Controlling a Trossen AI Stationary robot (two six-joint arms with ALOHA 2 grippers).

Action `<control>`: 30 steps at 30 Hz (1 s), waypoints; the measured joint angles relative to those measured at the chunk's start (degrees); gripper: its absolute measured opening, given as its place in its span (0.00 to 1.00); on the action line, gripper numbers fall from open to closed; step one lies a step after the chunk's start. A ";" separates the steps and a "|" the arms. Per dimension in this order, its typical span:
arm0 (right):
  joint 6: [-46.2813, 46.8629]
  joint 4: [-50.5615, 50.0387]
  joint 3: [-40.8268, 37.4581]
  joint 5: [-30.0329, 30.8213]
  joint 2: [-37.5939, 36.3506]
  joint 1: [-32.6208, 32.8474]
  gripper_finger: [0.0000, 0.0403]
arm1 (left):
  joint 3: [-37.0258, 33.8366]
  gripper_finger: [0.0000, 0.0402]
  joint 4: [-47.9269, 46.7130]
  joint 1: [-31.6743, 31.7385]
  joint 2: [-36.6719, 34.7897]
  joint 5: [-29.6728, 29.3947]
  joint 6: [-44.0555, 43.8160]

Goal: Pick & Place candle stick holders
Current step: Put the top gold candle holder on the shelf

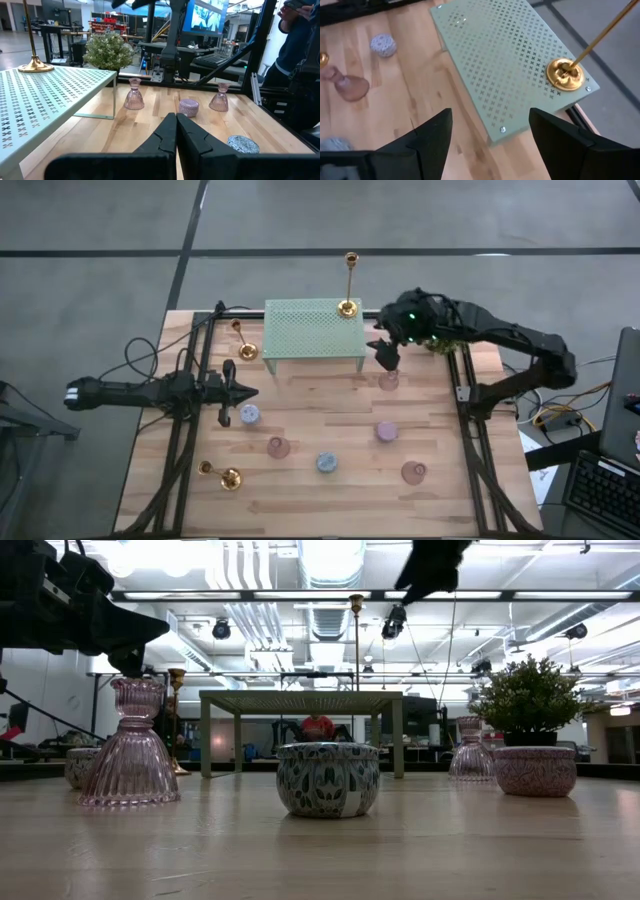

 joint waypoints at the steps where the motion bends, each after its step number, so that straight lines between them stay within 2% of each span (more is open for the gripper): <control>1: -0.98 1.19 -2.11 -0.01 -1.38 0.15 0.64 | 0.00 0.02 -0.02 -0.01 0.00 0.00 0.00; 8: -6.25 7.12 -13.21 0.02 -9.39 0.76 0.68 | 0.00 0.02 -0.02 -0.02 0.00 0.00 0.00; 17: -6.90 8.26 -23.95 -0.19 -13.39 0.81 0.69 | 0.00 0.02 -0.03 -0.01 0.00 0.00 0.00; 25: -10.64 14.83 -30.10 -9.39 -13.59 0.97 0.66 | 0.00 0.02 -0.03 -0.02 0.00 0.00 0.00; 30: -10.27 19.77 -30.78 -13.07 -13.09 1.65 0.63 | 0.00 0.02 -0.03 -0.02 0.00 0.00 0.00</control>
